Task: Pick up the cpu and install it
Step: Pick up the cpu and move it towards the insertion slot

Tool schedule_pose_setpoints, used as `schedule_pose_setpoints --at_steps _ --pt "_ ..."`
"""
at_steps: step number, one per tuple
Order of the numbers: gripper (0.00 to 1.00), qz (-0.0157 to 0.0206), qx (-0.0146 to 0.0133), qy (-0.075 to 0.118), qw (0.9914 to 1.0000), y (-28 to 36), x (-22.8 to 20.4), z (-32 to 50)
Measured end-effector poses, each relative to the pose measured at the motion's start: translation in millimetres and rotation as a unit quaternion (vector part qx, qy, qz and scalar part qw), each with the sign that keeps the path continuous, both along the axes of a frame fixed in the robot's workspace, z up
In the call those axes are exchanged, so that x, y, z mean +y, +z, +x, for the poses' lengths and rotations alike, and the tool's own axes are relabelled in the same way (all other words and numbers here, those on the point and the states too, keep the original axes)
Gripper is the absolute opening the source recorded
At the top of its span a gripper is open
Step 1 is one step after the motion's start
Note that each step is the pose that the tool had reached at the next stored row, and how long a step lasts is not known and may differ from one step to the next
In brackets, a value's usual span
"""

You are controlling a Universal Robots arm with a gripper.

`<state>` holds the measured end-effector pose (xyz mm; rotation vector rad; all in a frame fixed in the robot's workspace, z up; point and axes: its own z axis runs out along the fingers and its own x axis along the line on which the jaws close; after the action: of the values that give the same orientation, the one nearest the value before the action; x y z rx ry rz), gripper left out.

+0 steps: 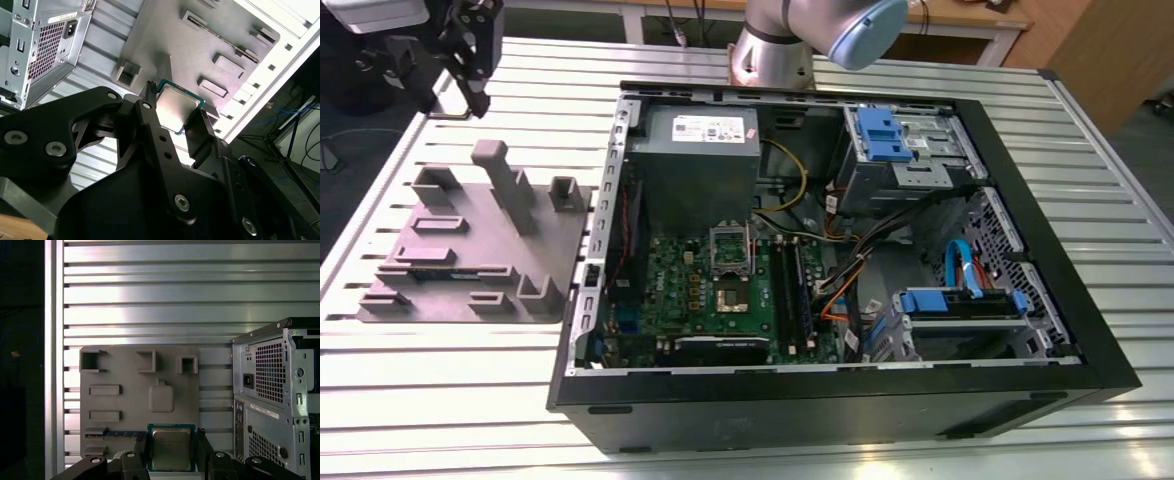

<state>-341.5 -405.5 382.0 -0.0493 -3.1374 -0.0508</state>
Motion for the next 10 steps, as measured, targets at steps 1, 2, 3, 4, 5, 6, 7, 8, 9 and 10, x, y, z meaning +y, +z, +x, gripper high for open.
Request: schedule_pose_setpoints --at_steps 1,2,3,4,5,6,7,8,9,10 --pt "0.47 0.0 0.0 0.0 1.0 0.0 0.0 0.4" --pt "0.47 0.0 0.0001 0.0 1.0 0.1 0.0 0.7" --pt "0.47 0.0 0.0 0.0 1.0 0.0 0.0 1.1" --pt "0.47 0.0 0.0 0.0 1.0 0.0 0.0 1.4" --pt "0.47 0.0 0.0 0.0 1.0 0.1 0.0 1.6" --pt "0.47 0.0 0.0001 0.0 1.0 0.1 0.0 1.8" --pt "0.47 0.0 0.0001 0.0 1.0 0.1 0.0 2.0" --pt "0.47 0.0 0.0001 0.0 1.0 0.0 0.0 2.2" --pt "0.47 0.0 0.0 0.0 1.0 0.0 0.0 2.4" --pt "0.47 0.0 0.0 0.0 1.0 0.0 0.0 2.6"
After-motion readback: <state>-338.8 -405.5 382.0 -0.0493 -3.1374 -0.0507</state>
